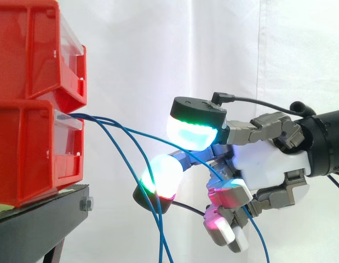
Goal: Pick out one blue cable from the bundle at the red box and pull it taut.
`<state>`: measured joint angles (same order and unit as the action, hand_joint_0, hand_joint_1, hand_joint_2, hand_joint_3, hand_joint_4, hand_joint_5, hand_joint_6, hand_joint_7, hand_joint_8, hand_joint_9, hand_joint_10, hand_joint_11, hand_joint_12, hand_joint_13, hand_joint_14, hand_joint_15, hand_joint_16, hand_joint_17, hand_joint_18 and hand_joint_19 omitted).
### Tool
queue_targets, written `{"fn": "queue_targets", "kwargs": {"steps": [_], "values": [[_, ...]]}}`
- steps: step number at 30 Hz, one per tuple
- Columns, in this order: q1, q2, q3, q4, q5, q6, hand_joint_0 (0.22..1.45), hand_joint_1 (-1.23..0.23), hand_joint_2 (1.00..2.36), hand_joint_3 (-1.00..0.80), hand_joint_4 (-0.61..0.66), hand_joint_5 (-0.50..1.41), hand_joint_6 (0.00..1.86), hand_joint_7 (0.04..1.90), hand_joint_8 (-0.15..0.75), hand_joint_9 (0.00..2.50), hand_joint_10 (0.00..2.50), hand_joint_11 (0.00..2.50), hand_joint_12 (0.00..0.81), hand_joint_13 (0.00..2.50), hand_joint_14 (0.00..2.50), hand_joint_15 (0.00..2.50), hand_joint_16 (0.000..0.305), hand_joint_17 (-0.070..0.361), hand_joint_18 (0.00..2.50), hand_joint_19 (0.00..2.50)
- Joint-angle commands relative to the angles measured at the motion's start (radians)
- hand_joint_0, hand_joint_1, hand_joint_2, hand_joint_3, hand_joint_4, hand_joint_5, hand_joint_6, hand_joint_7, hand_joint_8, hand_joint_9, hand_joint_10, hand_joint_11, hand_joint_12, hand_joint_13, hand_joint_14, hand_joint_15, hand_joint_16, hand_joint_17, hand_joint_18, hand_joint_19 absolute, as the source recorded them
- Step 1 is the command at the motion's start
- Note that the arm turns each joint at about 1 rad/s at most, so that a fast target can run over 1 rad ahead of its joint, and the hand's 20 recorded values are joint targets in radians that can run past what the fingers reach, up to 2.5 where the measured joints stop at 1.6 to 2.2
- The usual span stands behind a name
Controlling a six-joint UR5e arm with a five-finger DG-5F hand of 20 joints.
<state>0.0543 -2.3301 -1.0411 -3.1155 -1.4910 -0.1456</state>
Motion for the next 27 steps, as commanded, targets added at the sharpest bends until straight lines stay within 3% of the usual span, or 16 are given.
{"fn": "queue_targets", "kwargs": {"steps": [1, 27], "values": [[-0.001, 0.000, -0.001, 0.000, 0.000, 0.001, 0.56, -0.52, 1.01, -0.44, 0.02, -0.11, 0.92, 0.67, 0.286, 1.40, 0.03, 0.89, 0.356, 1.08, 0.02, 0.62, 0.051, 0.116, 0.97, 0.72], [0.001, 0.000, -0.001, -0.006, -0.002, 0.009, 0.63, -0.76, 1.02, -0.20, -0.05, -0.10, 0.95, 0.69, 0.271, 1.38, 0.03, 0.92, 0.340, 1.07, 0.02, 0.63, 0.047, 0.107, 0.95, 0.70]]}}
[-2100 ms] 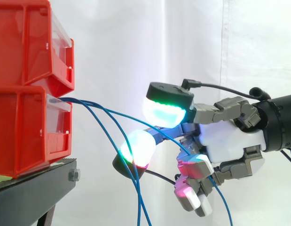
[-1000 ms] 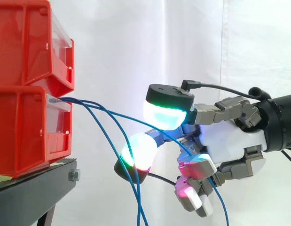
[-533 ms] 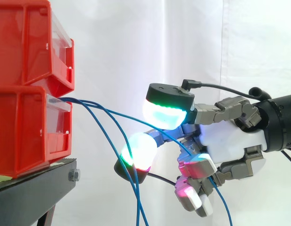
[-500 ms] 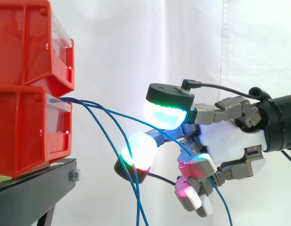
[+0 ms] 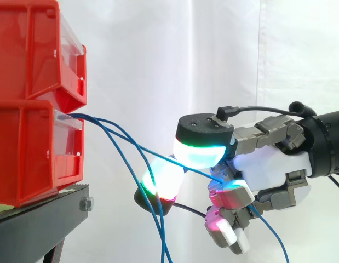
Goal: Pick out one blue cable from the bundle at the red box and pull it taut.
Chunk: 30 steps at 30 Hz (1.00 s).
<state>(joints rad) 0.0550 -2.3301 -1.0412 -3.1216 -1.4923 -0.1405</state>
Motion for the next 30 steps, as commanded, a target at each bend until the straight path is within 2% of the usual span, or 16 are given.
{"fn": "queue_targets", "kwargs": {"steps": [1, 12, 17, 22, 30], "values": [[0.000, 0.000, 0.001, 0.000, 0.000, 0.004, 0.63, -0.76, 1.02, -0.20, -0.05, -0.10, 0.95, 0.69, 0.272, 1.38, 0.03, 0.93, 0.339, 1.08, 0.02, 0.63, 0.047, 0.106, 0.95, 0.70], [0.003, 0.000, 0.001, -0.011, 0.000, 0.015, 0.61, -0.77, 1.02, -0.16, -0.05, -0.09, 0.95, 0.69, 0.273, 1.45, 0.03, 0.92, 0.337, 1.09, 0.02, 0.63, 0.048, 0.108, 0.97, 0.72], [0.006, 0.000, 0.001, -0.014, -0.006, 0.030, 0.61, -0.80, 1.02, -0.12, -0.05, -0.06, 0.94, 0.73, 0.313, 1.54, 0.03, 0.91, 0.369, 1.18, 0.02, 0.61, 0.056, 0.126, 1.06, 0.68], [0.008, 0.000, 0.000, -0.011, -0.051, 0.050, 0.61, -0.81, 1.01, -0.11, -0.05, -0.05, 0.93, 0.76, 0.326, 1.60, 0.03, 0.90, 0.385, 1.22, 0.02, 0.60, 0.060, 0.136, 1.11, 0.66], [0.006, 0.000, 0.000, -0.011, -0.089, 0.065, 0.58, -0.75, 1.01, -0.14, -0.03, -0.05, 0.92, 0.77, 0.329, 1.61, 0.03, 0.87, 0.398, 1.23, 0.02, 0.60, 0.064, 0.144, 1.11, 0.67]]}}
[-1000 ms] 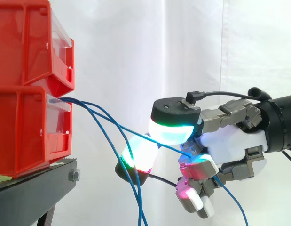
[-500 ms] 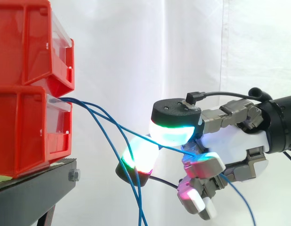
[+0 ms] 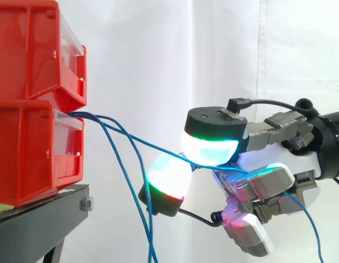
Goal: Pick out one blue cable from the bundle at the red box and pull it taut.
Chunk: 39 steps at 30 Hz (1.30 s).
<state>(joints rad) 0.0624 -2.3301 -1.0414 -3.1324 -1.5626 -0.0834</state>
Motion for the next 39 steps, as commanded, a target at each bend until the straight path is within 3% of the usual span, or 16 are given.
{"fn": "queue_targets", "kwargs": {"steps": [1, 21, 39], "values": [[-0.001, 0.000, 0.000, 0.002, -0.020, 0.008, 0.58, -0.74, 1.01, -0.14, -0.02, -0.05, 0.92, 0.78, 0.332, 1.61, 0.03, 0.88, 0.399, 1.23, 0.02, 0.60, 0.065, 0.145, 1.11, 0.68], [-0.010, 0.000, -0.008, 0.009, -0.040, 0.025, 0.57, -0.65, 1.00, -0.16, -0.02, -0.05, 0.92, 0.79, 0.352, 1.59, 0.03, 0.87, 0.427, 1.20, 0.02, 0.61, 0.070, 0.157, 1.01, 0.69], [-0.012, 0.000, -0.011, 0.011, -0.040, 0.027, 0.55, -0.50, 1.01, -0.31, 0.01, -0.08, 0.92, 0.80, 0.294, 1.52, 0.03, 0.93, 0.373, 1.12, 0.02, 0.66, 0.054, 0.121, 0.88, 0.76]]}}
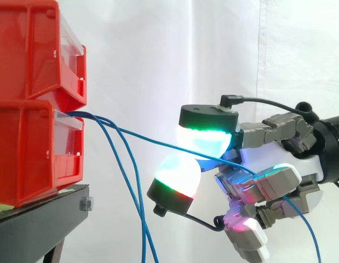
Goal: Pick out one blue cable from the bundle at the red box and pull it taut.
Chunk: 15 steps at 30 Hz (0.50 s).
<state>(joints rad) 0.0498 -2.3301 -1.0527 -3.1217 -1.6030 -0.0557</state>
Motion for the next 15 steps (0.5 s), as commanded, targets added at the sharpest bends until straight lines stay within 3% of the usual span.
{"fn": "queue_targets", "kwargs": {"steps": [1, 15], "values": [[0.001, 0.000, 0.000, 0.000, 0.000, 0.001, 0.55, -0.50, 1.01, -0.32, 0.01, -0.08, 0.92, 0.79, 0.297, 1.52, 0.03, 0.93, 0.373, 1.12, 0.02, 0.66, 0.054, 0.121, 0.88, 0.76], [0.001, 0.000, 0.000, 0.000, 0.000, 0.001, 0.52, -0.50, 1.00, -0.48, 0.01, -0.07, 0.91, 0.78, 0.300, 1.53, 0.03, 0.92, 0.380, 1.14, 0.02, 0.64, 0.056, 0.126, 0.93, 0.73]]}}
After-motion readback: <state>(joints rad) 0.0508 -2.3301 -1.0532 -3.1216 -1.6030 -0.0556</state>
